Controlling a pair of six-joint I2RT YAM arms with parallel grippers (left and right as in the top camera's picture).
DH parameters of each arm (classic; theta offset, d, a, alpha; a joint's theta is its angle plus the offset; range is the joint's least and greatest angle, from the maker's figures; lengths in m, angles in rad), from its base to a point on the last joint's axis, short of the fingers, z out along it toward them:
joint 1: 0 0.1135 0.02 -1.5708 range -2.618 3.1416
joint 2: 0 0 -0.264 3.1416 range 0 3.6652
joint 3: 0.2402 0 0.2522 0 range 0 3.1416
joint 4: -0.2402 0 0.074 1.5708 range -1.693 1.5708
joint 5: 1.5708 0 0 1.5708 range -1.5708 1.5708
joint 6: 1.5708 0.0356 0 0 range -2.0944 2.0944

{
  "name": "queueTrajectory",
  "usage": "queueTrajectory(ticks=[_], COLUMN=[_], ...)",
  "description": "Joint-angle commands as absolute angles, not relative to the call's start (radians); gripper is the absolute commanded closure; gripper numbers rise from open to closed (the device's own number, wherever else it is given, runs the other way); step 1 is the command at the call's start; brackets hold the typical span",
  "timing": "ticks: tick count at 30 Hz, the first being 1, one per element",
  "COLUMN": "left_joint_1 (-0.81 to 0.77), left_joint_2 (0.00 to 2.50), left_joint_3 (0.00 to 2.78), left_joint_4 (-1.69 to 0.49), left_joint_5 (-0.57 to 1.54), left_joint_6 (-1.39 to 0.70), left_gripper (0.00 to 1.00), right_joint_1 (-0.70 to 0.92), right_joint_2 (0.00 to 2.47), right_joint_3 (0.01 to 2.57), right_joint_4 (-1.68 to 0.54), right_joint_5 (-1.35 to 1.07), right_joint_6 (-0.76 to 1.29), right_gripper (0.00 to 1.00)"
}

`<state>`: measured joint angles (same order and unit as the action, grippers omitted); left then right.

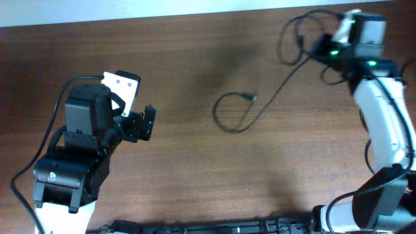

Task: Untangle cables
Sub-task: 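Drag the cable with the right gripper up toward the top right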

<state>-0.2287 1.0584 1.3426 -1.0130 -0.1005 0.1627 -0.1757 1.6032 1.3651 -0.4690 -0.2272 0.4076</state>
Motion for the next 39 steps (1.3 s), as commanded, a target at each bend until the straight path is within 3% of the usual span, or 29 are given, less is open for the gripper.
queueTrajectory(ticks=[1, 7, 11, 20, 25, 26, 27, 28, 29, 39], left_joint_1=[-0.228, -0.228, -0.228, -0.228, -0.228, -0.228, -0.228, -0.228, -0.228, -0.228], left_joint_2=[1.054, 1.054, 1.054, 1.054, 1.054, 1.054, 1.054, 1.054, 1.054, 1.054], left_joint_3=[1.349, 1.349, 1.349, 1.349, 1.349, 1.349, 1.349, 1.349, 1.349, 1.349], left_joint_4=[-1.013, -1.013, -1.012, -1.013, -1.013, -1.013, -1.012, -1.013, -1.013, -1.012], left_joint_5=[-0.093, -0.093, -0.093, -0.093, -0.093, -0.093, -0.093, -0.093, -0.093, -0.093], left_joint_6=[0.15, 0.15, 0.15, 0.15, 0.15, 0.15, 0.15, 0.15, 0.15, 0.15], left_gripper=[0.01, 0.01, 0.01, 0.01, 0.01, 0.01, 0.01, 0.01, 0.01, 0.01], right_joint_1=[-0.309, -0.493, -0.518, -0.517, -0.517, -0.518, -0.518, -0.519, -0.519, -0.517], right_joint_2=[1.57, 1.575, 1.603, 1.856, 2.0, 2.005, 2.006, 2.006, 2.005, 1.814], right_joint_3=[1.392, 1.392, 1.391, 1.391, 1.391, 1.391, 1.391, 1.391, 1.391, 1.391], right_joint_4=[-0.373, -0.028, 0.118, 0.197, 0.031, 0.008, -0.028, -0.056, -0.08, -0.384], right_joint_5=[-0.225, -0.224, -0.188, -0.15, -0.149, -0.149, -0.138, -0.138, -0.138, -0.146], right_joint_6=[0.401, 0.527, 0.533, 0.532, 0.532, 0.532, 0.525, 0.502, 0.501, 0.213], right_gripper=[0.96, 0.96, 0.96, 0.96, 0.96, 0.84, 0.54, 0.14, 0.01, 0.01])
